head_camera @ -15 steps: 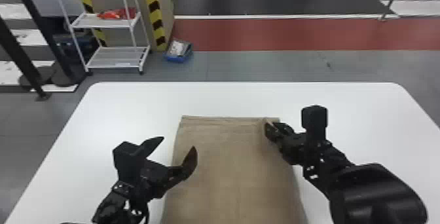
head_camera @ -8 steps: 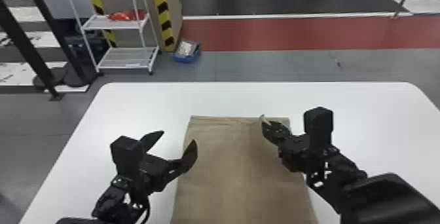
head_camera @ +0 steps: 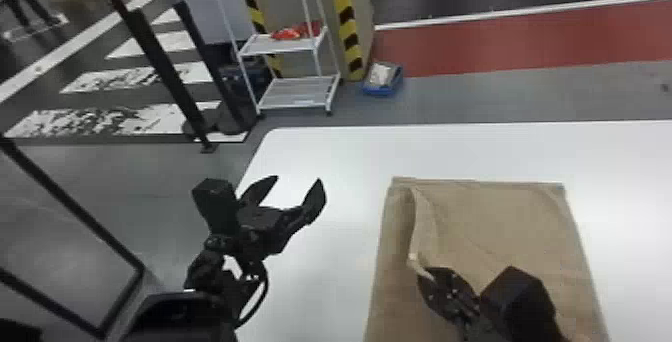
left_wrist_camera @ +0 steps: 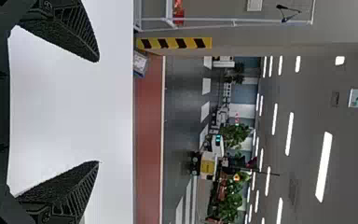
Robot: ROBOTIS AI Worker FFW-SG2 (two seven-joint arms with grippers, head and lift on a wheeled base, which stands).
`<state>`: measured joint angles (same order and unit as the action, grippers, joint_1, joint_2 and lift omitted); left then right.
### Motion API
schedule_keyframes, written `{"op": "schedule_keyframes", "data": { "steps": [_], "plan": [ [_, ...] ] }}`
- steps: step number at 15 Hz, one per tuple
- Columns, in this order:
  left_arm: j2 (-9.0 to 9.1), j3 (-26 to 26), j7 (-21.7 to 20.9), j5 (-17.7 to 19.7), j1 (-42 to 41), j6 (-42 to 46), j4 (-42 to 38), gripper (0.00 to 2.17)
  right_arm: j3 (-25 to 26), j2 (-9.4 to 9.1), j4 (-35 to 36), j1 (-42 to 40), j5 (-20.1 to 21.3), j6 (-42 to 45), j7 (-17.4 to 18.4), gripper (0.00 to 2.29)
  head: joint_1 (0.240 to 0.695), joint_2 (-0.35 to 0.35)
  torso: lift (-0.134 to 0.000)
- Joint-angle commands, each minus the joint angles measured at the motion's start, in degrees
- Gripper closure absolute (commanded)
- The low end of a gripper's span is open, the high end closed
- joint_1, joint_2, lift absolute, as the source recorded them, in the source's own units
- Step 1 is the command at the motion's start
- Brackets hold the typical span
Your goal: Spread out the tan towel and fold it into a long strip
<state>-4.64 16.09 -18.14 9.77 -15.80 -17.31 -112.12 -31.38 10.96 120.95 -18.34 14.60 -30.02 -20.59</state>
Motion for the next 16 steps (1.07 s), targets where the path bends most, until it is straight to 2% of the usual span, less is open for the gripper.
{"op": "schedule_keyframes", "data": {
  "steps": [1, 2, 3, 4, 6, 8, 10, 12, 14, 15, 16],
  "plan": [
    [-0.46, 1.9, -0.1, 1.0, 0.1, -0.1, -0.1, 0.09, -5.4, 0.90, -0.7, -0.3, 3.2, -1.8, -0.1, 1.29, 0.695, 0.350, -0.119],
    [-0.46, 1.9, -0.5, 1.0, 0.1, -0.1, -0.1, 0.09, -6.7, 1.25, -0.9, -0.5, 3.2, -1.9, 0.0, 0.92, 0.695, 0.350, -0.119],
    [-0.46, 1.9, -0.8, 1.0, 0.0, -0.1, 0.1, 0.09, -7.1, 1.43, -0.8, -1.3, 3.0, -1.9, -0.1, 0.28, 0.695, 0.350, -0.119],
    [-0.55, 1.7, -0.8, 0.9, 0.0, -0.1, 0.3, 0.09, -7.3, 1.61, -0.1, -2.1, 2.5, -1.9, -0.1, 0.00, 0.695, 0.350, -0.119],
    [-1.08, 0.4, -1.0, 0.8, -0.1, 0.1, 0.9, 0.08, -5.2, 2.31, 3.9, -4.9, 0.9, 0.2, 0.0, 0.01, 0.695, 0.350, -0.119],
    [-2.13, -1.2, -2.8, 0.3, -0.6, 0.1, 1.5, 0.08, 0.1, 2.57, 8.3, -9.2, -2.9, 5.4, 0.0, 0.05, 0.695, 0.350, -0.119],
    [-2.31, -2.1, -5.2, 0.0, -1.5, 0.1, 1.4, 0.08, 5.6, 2.92, 12.4, -12.9, -6.9, 8.8, -0.1, 0.05, 0.695, 0.350, -0.119],
    [-3.62, -1.6, -12.1, -1.9, -4.3, 1.0, -0.5, 0.08, 12.4, 3.01, 15.6, -17.3, -8.5, 13.9, 0.0, 0.05, 0.695, 0.350, -0.119],
    [-6.26, 0.7, -20.4, -2.1, -8.2, 1.5, -3.3, 0.08, 21.4, 3.01, 17.2, -20.6, -13.7, 16.3, -0.9, 0.05, 0.695, 0.350, -0.119],
    [-7.67, 2.2, -22.6, -2.4, -10.9, 3.6, -5.0, 0.09, 27.2, 2.75, 17.5, -22.5, -17.2, 18.8, -0.9, 0.06, 0.695, 0.350, -0.118],
    [-8.81, 3.2, -23.4, -2.5, -13.1, 5.6, -6.4, 0.10, 32.0, 1.52, 17.4, -23.9, -19.8, 20.6, -0.9, 0.06, 0.695, 0.326, -0.118]
  ]
}}
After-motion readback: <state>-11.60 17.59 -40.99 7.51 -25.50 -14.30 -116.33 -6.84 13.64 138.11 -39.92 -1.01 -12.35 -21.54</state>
